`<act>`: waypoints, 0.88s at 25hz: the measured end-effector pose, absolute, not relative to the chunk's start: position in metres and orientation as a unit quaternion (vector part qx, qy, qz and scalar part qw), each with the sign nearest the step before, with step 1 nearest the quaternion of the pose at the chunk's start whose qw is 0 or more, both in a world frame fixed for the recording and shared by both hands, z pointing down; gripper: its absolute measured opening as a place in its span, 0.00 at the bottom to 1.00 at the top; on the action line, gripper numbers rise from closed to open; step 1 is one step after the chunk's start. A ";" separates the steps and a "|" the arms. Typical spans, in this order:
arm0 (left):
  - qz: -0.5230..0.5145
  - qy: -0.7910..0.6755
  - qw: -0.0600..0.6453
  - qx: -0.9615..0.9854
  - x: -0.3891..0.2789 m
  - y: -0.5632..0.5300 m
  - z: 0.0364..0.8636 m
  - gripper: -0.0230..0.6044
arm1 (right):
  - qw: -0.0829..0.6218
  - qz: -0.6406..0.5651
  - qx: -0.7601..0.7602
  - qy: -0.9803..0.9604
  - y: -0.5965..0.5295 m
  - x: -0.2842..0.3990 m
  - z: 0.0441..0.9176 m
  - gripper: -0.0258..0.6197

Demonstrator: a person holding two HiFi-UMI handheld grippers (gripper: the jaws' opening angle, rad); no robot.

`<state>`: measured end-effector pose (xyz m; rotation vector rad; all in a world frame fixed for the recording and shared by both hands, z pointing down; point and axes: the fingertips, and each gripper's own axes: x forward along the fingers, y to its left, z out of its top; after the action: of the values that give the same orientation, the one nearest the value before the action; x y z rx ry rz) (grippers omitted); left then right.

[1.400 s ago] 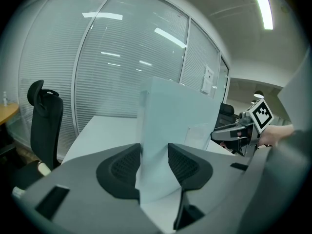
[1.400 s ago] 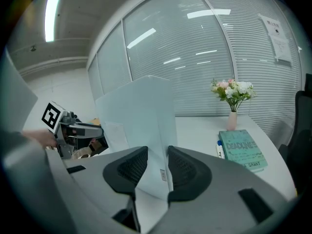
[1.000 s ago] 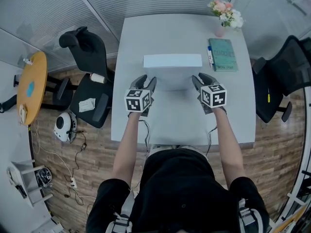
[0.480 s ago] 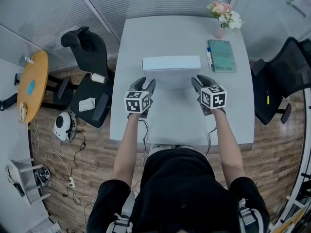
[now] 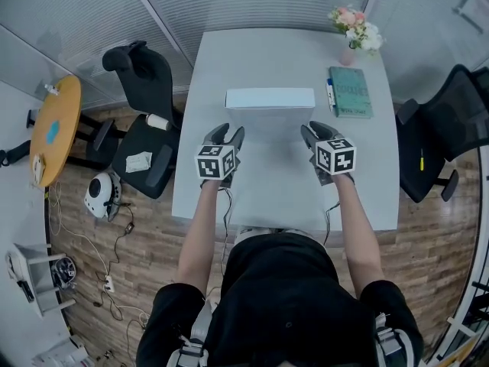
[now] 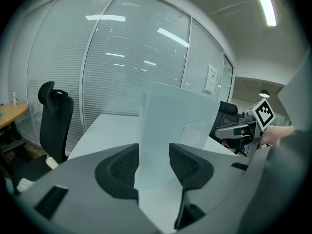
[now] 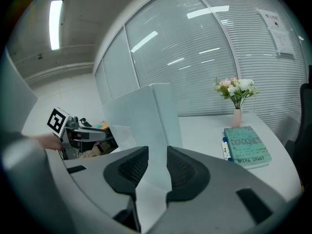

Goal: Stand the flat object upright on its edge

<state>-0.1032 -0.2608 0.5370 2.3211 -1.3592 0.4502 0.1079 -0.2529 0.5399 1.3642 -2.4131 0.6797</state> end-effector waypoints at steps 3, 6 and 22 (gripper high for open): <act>0.160 -0.490 0.204 0.832 -0.099 -0.250 0.535 0.34 | 0.143 0.235 0.465 -0.842 -0.243 0.107 0.539 0.25; 0.159 -0.490 0.201 0.833 -0.092 -0.238 0.536 0.34 | 0.141 0.229 0.459 -0.847 -0.232 0.108 0.539 0.24; 0.115 -0.459 0.190 0.860 -0.062 -0.169 0.511 0.33 | 0.083 0.209 0.455 -0.862 -0.178 0.098 0.488 0.16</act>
<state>-0.0616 -0.1688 0.5111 2.4180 -1.2898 0.3242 0.0984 -0.1776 0.4878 1.3590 -2.5729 0.6243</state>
